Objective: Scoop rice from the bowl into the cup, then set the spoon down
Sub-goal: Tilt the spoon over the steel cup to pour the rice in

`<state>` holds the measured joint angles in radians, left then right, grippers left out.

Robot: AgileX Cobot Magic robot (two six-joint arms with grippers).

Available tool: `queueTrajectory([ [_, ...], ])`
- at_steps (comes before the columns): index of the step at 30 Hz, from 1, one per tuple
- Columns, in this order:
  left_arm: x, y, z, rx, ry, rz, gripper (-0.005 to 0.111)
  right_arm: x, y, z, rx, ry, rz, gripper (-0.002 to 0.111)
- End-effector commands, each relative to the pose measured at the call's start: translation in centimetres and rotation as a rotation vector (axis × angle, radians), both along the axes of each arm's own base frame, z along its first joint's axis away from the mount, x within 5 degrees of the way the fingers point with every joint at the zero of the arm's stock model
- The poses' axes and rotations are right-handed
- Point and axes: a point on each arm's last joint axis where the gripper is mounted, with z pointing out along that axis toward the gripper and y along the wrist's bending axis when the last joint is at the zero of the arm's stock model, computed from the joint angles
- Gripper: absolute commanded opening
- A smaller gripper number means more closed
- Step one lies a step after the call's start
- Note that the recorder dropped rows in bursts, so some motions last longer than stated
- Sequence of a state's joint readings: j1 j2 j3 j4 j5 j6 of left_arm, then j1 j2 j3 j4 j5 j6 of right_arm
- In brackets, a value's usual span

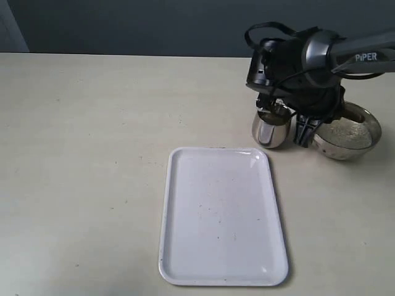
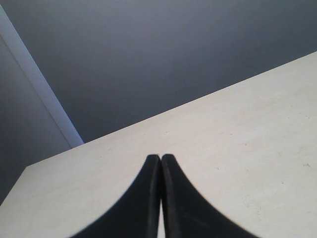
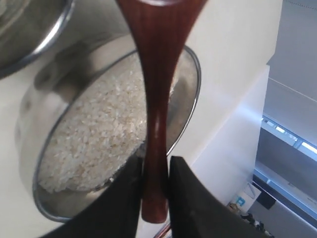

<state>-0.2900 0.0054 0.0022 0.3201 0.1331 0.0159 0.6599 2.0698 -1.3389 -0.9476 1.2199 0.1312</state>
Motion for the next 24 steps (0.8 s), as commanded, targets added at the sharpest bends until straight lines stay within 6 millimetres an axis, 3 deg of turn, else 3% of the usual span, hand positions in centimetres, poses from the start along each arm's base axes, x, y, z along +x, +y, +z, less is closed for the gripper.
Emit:
queueTrajectory([
  [1,-0.1,0.0,0.2,-0.016,-0.013,-0.004,0.000,-0.5,-0.7,-0.8,-0.037,-0.022,-0.010,-0.001],
  [11,-0.1,0.0,0.2,-0.016,-0.013,-0.004,0.000,-1.4,1.1,-0.7,-0.050,-0.057,0.056,-0.001],
  [24,-0.1,0.0,0.2,-0.016,-0.013,-0.004,0.000,-1.2,1.3,-0.4,-0.066,-0.094,0.079,-0.001],
])
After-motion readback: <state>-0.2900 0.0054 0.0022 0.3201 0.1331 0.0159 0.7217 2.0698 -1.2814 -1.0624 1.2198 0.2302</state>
